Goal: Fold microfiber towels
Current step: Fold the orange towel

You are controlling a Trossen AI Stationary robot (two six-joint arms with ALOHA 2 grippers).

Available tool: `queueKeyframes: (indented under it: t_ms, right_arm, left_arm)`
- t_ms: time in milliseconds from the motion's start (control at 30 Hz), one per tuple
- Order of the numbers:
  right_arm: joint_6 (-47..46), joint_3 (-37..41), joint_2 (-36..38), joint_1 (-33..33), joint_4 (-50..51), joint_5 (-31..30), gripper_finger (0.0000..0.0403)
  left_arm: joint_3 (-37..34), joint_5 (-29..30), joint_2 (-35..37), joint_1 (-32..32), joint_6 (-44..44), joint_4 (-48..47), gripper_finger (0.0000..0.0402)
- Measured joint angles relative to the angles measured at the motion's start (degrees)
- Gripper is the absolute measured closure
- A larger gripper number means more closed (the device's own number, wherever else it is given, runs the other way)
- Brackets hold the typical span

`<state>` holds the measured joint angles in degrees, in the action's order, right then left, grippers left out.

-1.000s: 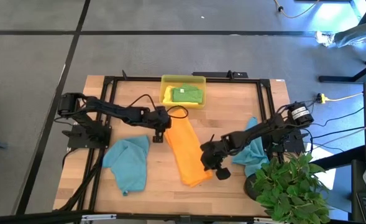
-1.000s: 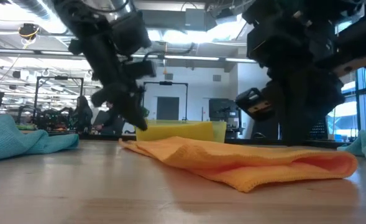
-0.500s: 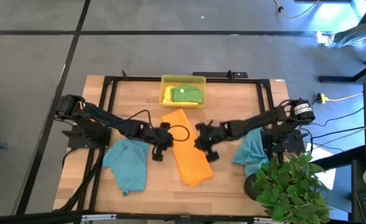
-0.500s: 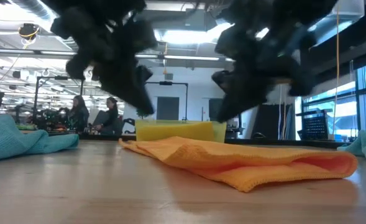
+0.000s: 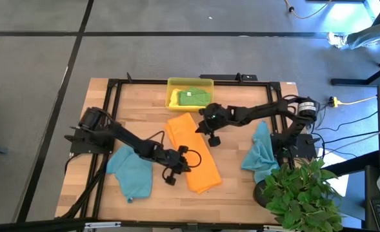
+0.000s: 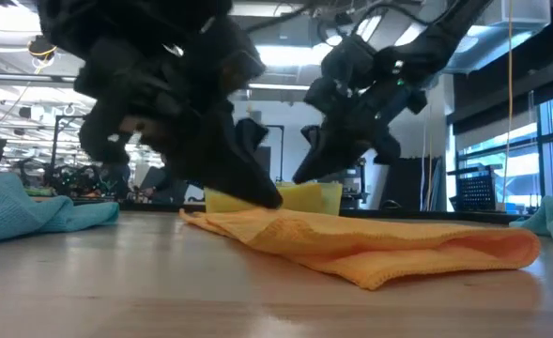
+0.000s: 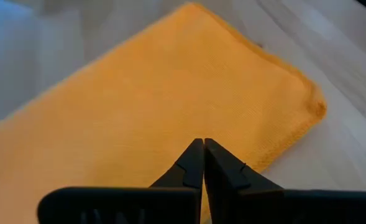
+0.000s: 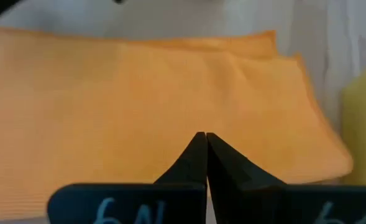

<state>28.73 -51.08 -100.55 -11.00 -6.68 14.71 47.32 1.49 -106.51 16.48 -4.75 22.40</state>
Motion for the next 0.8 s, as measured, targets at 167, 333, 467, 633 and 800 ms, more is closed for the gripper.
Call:
queueKeyframes:
  t_ms: [167,333,467,633,800]
  right_arm:
    - [0.3,-3.8,-5.7,-0.1,0.7,0.1,0.0399]
    - [0.4,-8.5,-10.3,-0.9,6.7,-3.2,0.0399]
    - [0.5,-10.0,-11.1,-1.6,10.9,-7.8,0.0399]
    - [0.1,-10.3,-10.7,-1.9,15.4,-10.1,0.0400]
    - [-2.7,-10.5,-10.5,-1.7,19.8,-10.4,0.0401]
  left_arm:
    - [4.4,-2.6,-4.8,0.6,0.1,-0.1,0.0396]
    - [6.5,-4.1,-6.5,0.9,0.2,-2.9,0.0394]
    - [6.7,-5.7,-6.6,0.6,1.1,-5.1,0.0400]
    - [6.9,-8.0,-6.4,0.4,1.2,-8.4,0.0396]
    - [6.8,-12.7,-5.5,0.4,0.3,-13.6,0.0400]
